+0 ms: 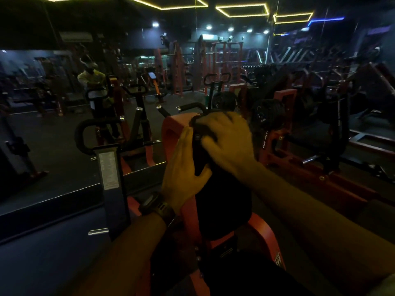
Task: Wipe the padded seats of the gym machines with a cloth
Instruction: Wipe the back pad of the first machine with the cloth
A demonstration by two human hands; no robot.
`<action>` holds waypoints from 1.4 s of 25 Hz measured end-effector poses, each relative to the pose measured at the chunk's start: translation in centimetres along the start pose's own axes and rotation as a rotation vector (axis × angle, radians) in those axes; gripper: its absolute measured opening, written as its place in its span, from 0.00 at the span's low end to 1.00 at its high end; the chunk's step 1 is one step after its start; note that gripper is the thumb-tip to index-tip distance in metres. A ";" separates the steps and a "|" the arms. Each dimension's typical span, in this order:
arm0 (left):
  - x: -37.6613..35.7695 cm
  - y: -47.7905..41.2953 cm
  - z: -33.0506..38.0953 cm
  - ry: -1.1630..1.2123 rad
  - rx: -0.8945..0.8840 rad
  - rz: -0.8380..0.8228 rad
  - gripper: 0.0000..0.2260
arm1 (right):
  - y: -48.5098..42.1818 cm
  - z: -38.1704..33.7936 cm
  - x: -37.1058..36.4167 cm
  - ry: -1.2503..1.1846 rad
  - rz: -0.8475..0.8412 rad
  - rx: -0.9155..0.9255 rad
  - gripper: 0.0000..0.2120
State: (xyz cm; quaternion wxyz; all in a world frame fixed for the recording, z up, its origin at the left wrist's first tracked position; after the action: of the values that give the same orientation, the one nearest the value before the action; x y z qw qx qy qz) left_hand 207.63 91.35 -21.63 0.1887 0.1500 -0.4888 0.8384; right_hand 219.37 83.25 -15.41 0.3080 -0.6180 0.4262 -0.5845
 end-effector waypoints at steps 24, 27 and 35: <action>0.0 0.1 -0.5 -0.107 -0.043 0.009 0.43 | 1.7 3.9 -0.6 -0.105 0.171 -0.212 0.22; 0.1 -0.1 -0.5 -0.104 -0.025 0.004 0.42 | -0.1 6.1 0.0 -0.239 0.173 -0.471 0.20; 0.3 -0.1 0.1 -0.177 -0.057 -0.002 0.41 | 0.8 5.2 -0.4 -0.339 0.303 -0.712 0.23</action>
State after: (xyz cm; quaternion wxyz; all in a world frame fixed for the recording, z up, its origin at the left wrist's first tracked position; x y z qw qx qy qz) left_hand 207.46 91.34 -21.38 0.1498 0.2184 -0.5271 0.8075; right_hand 224.41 82.63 -17.00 0.2234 -0.7037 0.6307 -0.2389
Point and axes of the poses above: each hand's wrist, its own y-axis away from the middle knuckle, its own x-axis out of the back of the hand, z = x × y, the point moved 2 cm from there along -y, towards the middle knuckle, and after that the axes turned 8 degrees about z, right-handed, at the moved point
